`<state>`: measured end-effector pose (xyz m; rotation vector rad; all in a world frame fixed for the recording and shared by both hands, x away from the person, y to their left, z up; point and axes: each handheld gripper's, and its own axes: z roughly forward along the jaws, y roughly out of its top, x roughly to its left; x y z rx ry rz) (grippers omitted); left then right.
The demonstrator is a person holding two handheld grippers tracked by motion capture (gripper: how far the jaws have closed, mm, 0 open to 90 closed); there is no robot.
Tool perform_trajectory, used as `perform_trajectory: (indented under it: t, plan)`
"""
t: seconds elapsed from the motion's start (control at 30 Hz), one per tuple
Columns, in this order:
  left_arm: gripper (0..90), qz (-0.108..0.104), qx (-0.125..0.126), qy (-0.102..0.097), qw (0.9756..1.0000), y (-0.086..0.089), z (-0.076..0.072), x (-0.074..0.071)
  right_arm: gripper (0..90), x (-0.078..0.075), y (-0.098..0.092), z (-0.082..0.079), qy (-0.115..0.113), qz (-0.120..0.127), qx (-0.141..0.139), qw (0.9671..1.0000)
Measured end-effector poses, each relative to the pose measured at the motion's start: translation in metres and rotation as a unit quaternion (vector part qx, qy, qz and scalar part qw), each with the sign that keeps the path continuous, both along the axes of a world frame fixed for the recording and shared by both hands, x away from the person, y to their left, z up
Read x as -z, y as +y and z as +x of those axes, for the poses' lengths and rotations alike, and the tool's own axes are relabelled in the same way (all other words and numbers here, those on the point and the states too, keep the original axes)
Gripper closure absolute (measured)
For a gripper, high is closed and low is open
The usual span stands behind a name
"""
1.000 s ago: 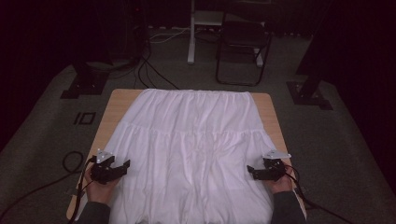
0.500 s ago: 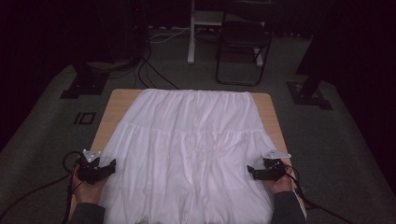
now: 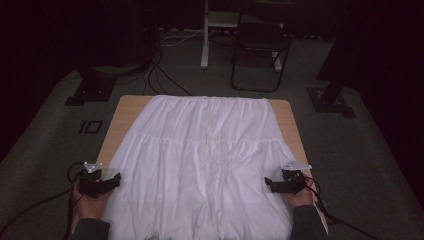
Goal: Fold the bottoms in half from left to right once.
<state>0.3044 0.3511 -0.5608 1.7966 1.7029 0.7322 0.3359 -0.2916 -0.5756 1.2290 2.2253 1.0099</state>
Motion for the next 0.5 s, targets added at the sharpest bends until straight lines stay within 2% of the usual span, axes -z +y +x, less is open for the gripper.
perform_trajectory:
  t: [0.13, 0.33, 0.4, 0.5]
  plan:
    - [14.5, 0.002, 0.022, 0.006, 0.9997, -0.001, -0.002, 0.000, 12.4, 0.000, 0.000, 0.000, 0.000, 0.000, 0.000, 1.0000]
    - [16.3, 0.003, 0.040, 0.013, 0.9991, -0.005, -0.005, -0.002, 12.4, 0.000, 0.000, 0.000, 0.000, 0.000, 0.000, 1.0000]
    - [24.1, 0.003, 0.049, 0.014, 0.9987, -0.007, -0.006, -0.004, 12.4, 0.000, 0.000, 0.000, 0.000, 0.000, 0.000, 1.0000]
    - [46.6, -0.001, 0.061, 0.012, 0.9980, -0.011, -0.009, -0.007, 12.4, 0.000, 0.000, 0.000, 0.000, 0.000, 0.000, 1.0000]
